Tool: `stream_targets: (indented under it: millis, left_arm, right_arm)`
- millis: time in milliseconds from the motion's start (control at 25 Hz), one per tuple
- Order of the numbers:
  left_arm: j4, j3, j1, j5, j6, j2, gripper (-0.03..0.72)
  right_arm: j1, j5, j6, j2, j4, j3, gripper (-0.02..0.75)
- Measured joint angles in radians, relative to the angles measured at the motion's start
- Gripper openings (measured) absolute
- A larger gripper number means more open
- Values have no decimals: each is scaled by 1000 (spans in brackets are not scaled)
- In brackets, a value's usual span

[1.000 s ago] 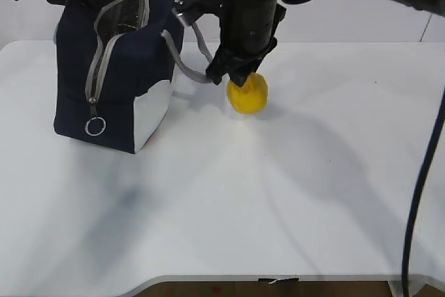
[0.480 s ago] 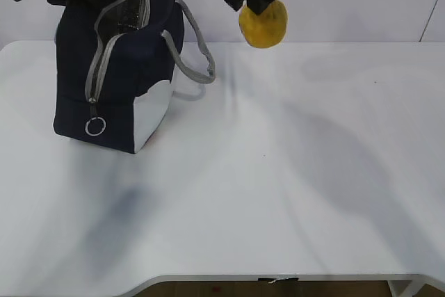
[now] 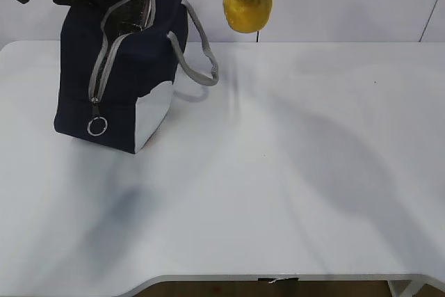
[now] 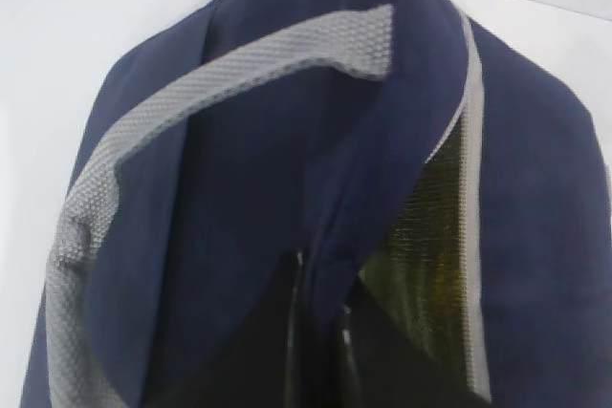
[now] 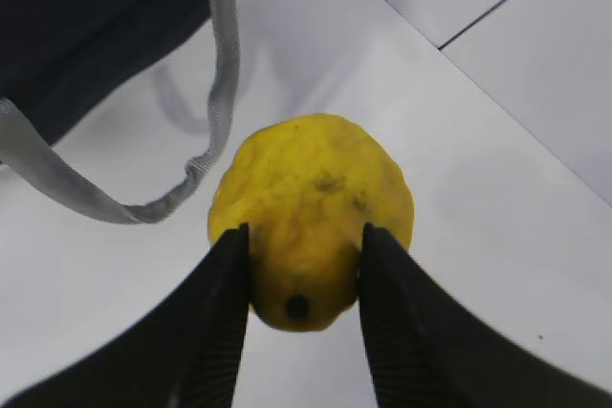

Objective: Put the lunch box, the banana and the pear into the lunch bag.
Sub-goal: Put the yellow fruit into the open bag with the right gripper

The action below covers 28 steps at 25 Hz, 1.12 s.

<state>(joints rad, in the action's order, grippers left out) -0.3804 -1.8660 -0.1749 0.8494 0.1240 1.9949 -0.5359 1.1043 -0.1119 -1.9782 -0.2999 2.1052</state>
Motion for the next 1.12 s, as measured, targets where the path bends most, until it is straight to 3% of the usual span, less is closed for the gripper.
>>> stream_targets:
  millis: [440,1120]
  left_arm:
    - [-88,0,0,7,-52,0,2]
    - [-155,0,0,7,-100,0,2]
  right_arm:
    - [0,-220,7,0,231,0,302]
    - [0,-473,4,-127,454,0,298]
